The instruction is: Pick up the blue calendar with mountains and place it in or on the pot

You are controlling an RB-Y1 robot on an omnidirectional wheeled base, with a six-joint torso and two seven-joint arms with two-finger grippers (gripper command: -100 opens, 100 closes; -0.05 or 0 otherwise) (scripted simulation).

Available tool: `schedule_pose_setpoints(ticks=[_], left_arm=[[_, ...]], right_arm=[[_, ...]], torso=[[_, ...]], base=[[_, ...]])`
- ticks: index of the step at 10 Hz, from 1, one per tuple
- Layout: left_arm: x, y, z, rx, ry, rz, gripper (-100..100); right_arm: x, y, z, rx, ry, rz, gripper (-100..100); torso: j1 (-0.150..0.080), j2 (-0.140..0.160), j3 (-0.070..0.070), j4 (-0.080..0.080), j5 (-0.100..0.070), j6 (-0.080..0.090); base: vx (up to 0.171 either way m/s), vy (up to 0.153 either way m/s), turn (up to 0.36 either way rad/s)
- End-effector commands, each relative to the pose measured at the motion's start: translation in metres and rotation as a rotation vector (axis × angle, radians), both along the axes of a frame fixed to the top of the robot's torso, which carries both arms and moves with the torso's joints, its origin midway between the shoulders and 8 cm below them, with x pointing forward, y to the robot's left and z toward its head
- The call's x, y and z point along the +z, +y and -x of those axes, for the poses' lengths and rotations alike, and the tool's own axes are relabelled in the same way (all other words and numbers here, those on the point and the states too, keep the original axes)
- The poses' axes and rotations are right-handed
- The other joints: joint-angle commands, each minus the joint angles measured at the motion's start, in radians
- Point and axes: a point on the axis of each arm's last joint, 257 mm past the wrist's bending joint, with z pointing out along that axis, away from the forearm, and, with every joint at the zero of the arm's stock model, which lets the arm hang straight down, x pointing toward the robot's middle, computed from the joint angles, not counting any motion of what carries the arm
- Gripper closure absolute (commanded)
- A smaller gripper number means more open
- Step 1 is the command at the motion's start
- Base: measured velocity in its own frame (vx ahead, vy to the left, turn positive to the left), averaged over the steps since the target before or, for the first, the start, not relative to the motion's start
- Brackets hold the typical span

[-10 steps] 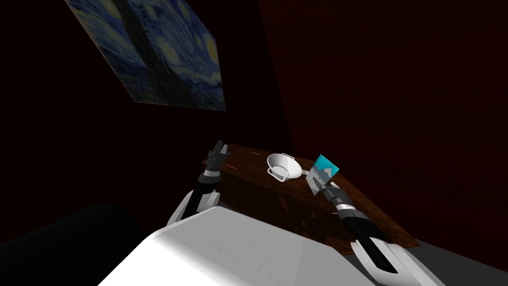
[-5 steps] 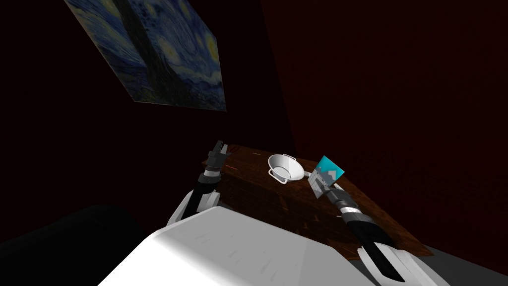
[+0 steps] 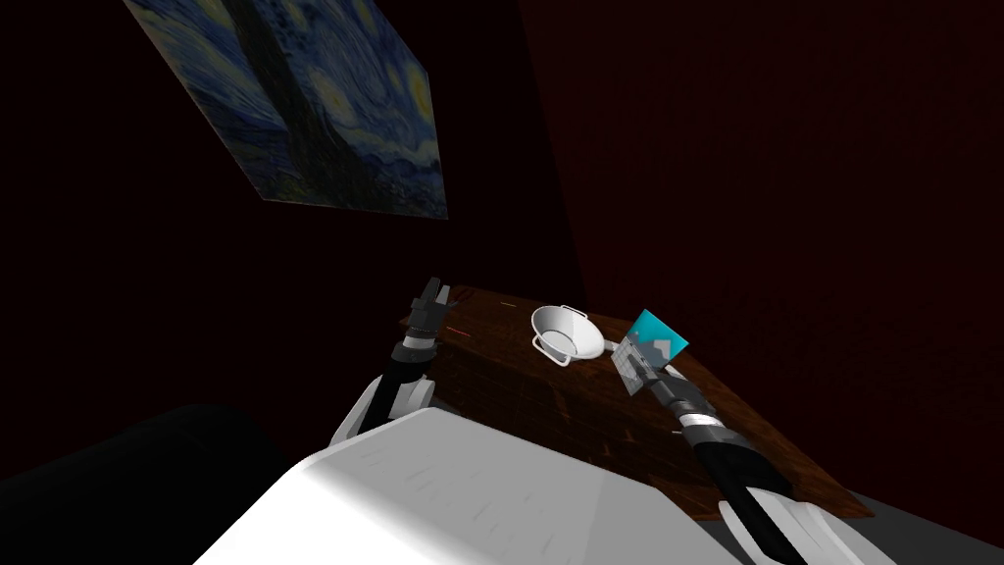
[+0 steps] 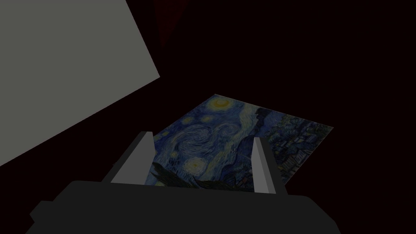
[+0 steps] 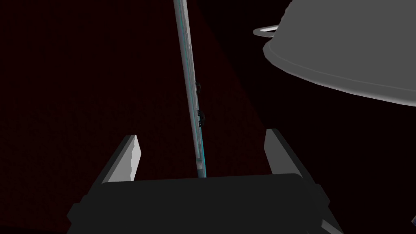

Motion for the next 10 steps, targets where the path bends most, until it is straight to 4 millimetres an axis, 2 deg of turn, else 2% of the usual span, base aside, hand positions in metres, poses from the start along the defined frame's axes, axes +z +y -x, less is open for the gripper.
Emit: schedule_pose_setpoints(ticks=[1,7,8,10], left_arm=[[0.0000,0.0000,0.0000,0.000,0.000,0.000,0],[0.0000,0.0000,0.0000,0.000,0.000,0.000,0],[0.0000,0.0000,0.0000,0.000,0.000,0.000,0],[0.0000,0.0000,0.0000,0.000,0.000,0.000,0]], right_arm=[[-0.0003,-0.0040,0.0036,-0.004,0.003,0.001,-100],[-0.0013,-0.0108,0.0098,-0.011,0.010,0.000,-100],[-0.0013,-0.0108,0.0099,-0.011,0.010,-0.003,100],[-0.0009,-0.0100,0.0096,-0.009,0.009,-0.002,100]], torso=[[0.000,0.000,0.000,0.000,0.000,0.000],[0.000,0.000,0.000,0.000,0.000,0.000],[0.000,0.000,0.000,0.000,0.000,0.000],[-0.002,0.000,0.000,0.000,-0.001,0.001]], base=[[0.000,0.000,0.000],[0.001,0.002,-0.005],[0.000,0.000,0.000],[0.000,0.000,0.000]])
